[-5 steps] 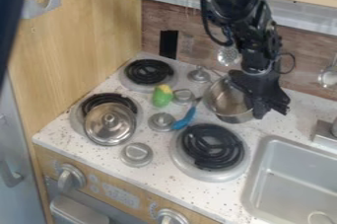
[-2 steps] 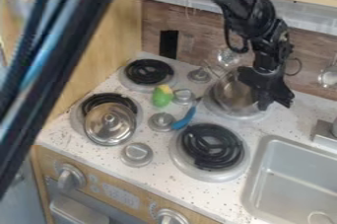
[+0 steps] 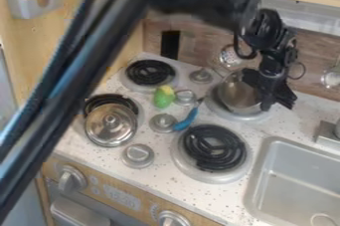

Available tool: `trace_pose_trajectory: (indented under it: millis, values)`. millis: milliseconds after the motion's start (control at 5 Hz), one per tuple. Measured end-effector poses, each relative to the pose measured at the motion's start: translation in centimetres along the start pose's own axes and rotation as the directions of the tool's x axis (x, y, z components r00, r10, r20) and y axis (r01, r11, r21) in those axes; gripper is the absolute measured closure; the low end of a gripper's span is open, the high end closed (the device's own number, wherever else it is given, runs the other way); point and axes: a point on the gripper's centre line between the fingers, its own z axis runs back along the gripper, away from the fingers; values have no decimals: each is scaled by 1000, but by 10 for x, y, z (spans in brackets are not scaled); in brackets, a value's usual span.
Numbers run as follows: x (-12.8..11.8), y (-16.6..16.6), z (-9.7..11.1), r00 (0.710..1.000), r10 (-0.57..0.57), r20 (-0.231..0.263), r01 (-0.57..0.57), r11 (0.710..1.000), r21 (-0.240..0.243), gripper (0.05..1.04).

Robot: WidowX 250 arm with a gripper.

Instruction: Move the silver pot to the right top burner

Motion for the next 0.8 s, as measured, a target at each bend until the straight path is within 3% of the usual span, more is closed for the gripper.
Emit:
trace_pose_trajectory:
  millis: [400,600,800]
  values:
    - [20,6,-13,999,42,-3,-42,999,11,993]
    - [17,8,-18,995,91,-45,-91,996,16,821]
    - [21,13,-17,988,141,-55,-140,990,30,550]
